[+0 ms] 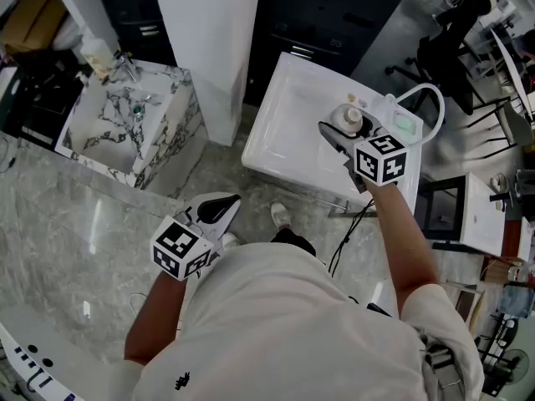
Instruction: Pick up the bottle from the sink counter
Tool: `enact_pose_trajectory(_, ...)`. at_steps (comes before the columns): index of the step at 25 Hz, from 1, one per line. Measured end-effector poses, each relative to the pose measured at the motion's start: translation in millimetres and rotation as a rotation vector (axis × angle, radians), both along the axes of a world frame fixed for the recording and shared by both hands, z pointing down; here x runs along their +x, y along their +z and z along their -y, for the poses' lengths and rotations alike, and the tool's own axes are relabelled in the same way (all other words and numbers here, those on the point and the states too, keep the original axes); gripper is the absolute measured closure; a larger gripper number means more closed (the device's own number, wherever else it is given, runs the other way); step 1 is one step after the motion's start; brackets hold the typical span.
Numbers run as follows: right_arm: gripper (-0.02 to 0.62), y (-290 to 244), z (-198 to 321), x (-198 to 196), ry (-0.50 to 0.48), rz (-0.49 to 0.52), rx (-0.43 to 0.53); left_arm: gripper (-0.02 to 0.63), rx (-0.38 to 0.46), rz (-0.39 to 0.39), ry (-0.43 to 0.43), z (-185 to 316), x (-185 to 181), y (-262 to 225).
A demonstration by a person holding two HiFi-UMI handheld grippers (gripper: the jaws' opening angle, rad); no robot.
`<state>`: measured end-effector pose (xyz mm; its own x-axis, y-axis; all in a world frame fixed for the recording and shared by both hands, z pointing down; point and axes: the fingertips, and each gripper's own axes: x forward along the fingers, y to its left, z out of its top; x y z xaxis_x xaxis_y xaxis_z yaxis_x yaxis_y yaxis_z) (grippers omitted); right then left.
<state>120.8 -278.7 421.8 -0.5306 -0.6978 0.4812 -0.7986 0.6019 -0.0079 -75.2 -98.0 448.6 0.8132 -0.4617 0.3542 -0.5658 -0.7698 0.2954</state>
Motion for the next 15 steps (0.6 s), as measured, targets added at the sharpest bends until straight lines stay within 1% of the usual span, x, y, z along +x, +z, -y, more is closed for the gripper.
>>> enact_pose_trajectory(6,0.245,3.5,8.1,9.0,-0.002,-0.003,-0.006,0.6,0.0,0.003,0.001,12.1,9.7,-0.8)
enact_pose_trajectory(15,0.245,7.2,28.3,29.4,-0.011,-0.005,-0.014,0.6,0.0,0.008,0.001,36.0,35.5,-4.6)
